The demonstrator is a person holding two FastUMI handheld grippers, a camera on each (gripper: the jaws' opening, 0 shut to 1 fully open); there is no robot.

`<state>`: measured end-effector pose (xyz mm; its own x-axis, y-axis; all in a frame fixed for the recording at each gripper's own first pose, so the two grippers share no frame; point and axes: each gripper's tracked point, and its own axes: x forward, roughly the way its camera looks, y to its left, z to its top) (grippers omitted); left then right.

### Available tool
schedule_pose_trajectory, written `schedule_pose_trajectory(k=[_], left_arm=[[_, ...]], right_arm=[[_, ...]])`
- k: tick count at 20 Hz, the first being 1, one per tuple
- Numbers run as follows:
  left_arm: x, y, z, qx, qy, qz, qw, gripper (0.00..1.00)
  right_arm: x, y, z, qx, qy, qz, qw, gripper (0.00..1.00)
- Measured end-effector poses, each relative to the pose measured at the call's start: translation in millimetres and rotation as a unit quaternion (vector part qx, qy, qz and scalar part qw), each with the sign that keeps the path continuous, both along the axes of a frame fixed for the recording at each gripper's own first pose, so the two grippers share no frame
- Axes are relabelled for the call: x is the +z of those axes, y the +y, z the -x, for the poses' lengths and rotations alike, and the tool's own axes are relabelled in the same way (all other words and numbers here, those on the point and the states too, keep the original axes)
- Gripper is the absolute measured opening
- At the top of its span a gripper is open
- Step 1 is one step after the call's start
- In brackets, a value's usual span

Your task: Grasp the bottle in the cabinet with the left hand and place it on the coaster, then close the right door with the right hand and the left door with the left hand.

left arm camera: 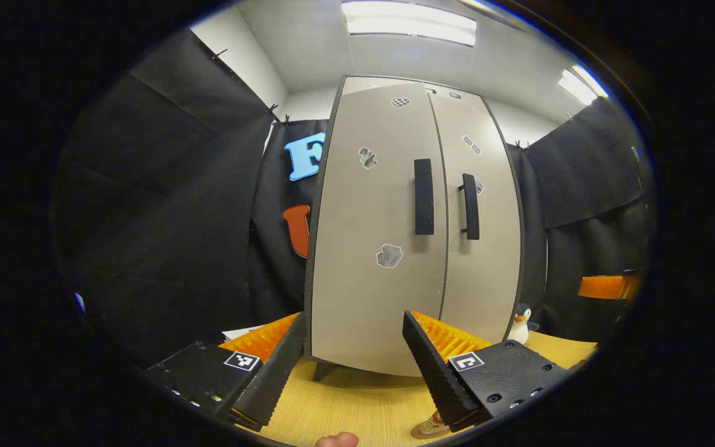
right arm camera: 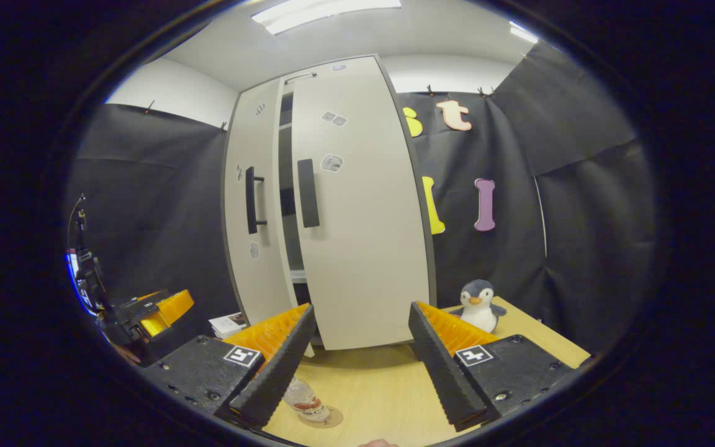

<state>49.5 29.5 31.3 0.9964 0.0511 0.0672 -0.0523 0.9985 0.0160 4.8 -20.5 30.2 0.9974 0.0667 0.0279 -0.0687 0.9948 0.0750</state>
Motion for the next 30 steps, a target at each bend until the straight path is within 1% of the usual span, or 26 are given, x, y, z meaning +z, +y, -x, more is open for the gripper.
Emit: schedule_pose_trajectory(k=[1,2,3,4,5,6,9,10,11,12,13,21,22,23,30], left_arm=[[0.6,-1.3,0.2,-0.002,-0.001,-0.001,1.0,0.95],[0.6,-3.7,1.6,-0.006,-0.001,-0.001,1.0,0.99],[0.3,-5.2,2.0,-0.009,0.0,0.001,1.0,0.95],[-0.6,-6.6,3.4,-0.011,0.0,0.002,1.0,0.99],[-0.8,-7.2,3.9,-0.012,0.0,0.002,1.0,0.95],[-2.5,-7.1,4.4,-0.013,0.002,0.002,1.0,0.94],[-2.9,-5.6,5.8,-0.012,0.004,0.0,1.0,0.95],[-3.2,-5.0,6.5,-0.011,0.004,0.0,1.0,0.99],[-2.3,-4.1,7.4,-0.01,0.003,-0.001,1.0,0.95],[-1.5,-3.8,8.6,-0.01,0.002,-0.001,1.0,0.99],[-0.8,-3.7,8.5,-0.01,0.001,-0.002,1.0,0.95],[0.8,-2.9,12.9,-0.008,-0.003,0.0,1.0,0.95],[1.4,-3.5,13.3,-0.008,-0.004,0.0,1.0,0.99],[1.4,-3.9,14.0,-0.007,-0.005,0.001,1.0,0.95],[2.2,-3.6,13.8,-0.006,-0.005,0.01,1.0,0.95]], right_arm=[[0.9,0.9,0.7,-0.001,-0.002,0.002,1.0,0.99],[2.4,0.2,1.2,-0.003,-0.004,0.004,1.0,0.99],[1.6,-0.3,1.6,-0.005,-0.003,0.005,1.0,0.99],[0.8,-0.8,1.9,-0.006,-0.002,0.005,1.0,0.99],[0.9,-0.9,2.8,-0.006,-0.002,0.005,1.0,0.99],[-0.5,-1.9,4.7,-0.007,0.001,0.004,1.0,0.99],[-2.2,-3.8,9.5,-0.01,0.003,0.0,1.0,0.99],[-1.8,-3.5,10.4,-0.011,0.002,-0.001,1.0,0.99],[-2.2,-4.4,11.7,-0.012,0.003,-0.002,1.0,0.99],[-2.0,-5.8,12.7,-0.014,0.003,-0.002,1.0,0.99],[-2.6,-6.2,13.8,-0.014,0.003,-0.002,1.0,0.99],[1.5,-7.4,21.5,-0.016,0.0,-0.003,1.0,0.99],[2.6,-7.7,21.3,-0.017,0.0,-0.002,1.0,0.99],[1.5,-6.4,21.4,-0.016,0.0,-0.002,1.0,0.99],[3.0,-3.9,24.1,-0.013,-0.001,-0.005,1.0,0.99]])
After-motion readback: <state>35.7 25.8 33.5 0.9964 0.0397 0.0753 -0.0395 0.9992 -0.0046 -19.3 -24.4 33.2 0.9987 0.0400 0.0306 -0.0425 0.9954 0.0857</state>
